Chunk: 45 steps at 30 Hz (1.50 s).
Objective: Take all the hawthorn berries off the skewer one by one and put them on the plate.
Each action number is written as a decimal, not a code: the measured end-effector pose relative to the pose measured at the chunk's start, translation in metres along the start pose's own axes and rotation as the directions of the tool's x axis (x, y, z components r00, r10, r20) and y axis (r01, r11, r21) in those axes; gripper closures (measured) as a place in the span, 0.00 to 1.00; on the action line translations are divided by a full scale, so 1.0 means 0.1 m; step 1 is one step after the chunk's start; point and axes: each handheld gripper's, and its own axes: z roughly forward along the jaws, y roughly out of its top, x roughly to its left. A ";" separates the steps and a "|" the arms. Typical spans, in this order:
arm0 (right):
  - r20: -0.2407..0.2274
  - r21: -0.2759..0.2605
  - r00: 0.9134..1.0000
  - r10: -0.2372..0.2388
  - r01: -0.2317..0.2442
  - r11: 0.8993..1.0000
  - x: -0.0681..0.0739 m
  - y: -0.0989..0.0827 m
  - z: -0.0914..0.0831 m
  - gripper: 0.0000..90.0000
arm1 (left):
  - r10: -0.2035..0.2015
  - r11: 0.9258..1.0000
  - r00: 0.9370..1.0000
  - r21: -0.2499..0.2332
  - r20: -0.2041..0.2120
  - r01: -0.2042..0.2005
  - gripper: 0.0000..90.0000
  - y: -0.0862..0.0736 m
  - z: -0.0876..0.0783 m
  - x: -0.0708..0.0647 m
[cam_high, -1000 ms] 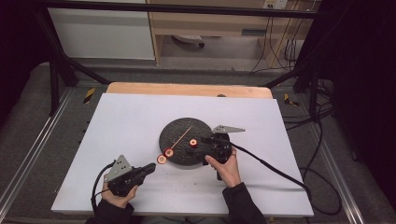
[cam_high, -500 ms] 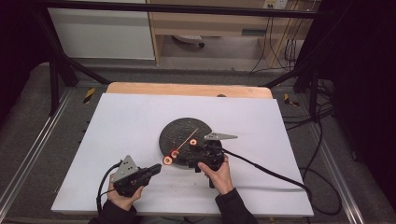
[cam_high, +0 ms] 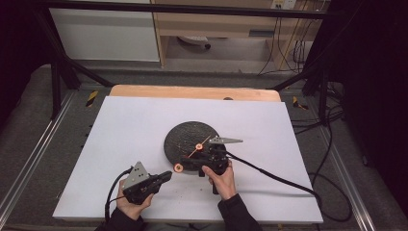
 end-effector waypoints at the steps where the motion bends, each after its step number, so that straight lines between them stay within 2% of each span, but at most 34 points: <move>1: -0.004 0.002 1.000 -0.003 0.003 1.000 0.00 0.00 0.01 0.52 | 0.000 1.000 1.000 -0.001 0.001 0.000 0.98 0.00 0.00 0.00; 10: -0.026 0.025 0.999 0.025 -0.024 0.999 0.01 0.01 0.02 0.67 | 0.002 1.000 1.000 -0.009 -0.002 -0.002 0.98 0.00 -0.01 -0.01; 13: -0.031 0.028 0.999 0.035 -0.034 0.999 0.01 0.02 0.01 0.67 | 0.002 1.000 1.000 -0.012 -0.002 -0.002 0.98 0.01 -0.01 -0.01; 24: -0.006 -0.007 1.000 0.026 -0.026 1.000 0.01 0.15 -0.08 0.68 | 0.000 1.000 1.000 -0.026 -0.001 0.000 0.98 0.02 -0.05 0.00; 31: 0.024 -0.023 1.000 0.000 0.000 1.000 -0.02 0.27 -0.16 0.68 | 0.002 1.000 1.000 -0.027 -0.001 -0.002 0.98 0.01 -0.06 0.01; 45: 0.063 -0.084 0.998 -0.011 0.017 0.996 -0.06 0.55 -0.38 0.68 | 0.007 0.999 1.000 -0.045 0.004 -0.006 0.98 0.02 -0.13 0.03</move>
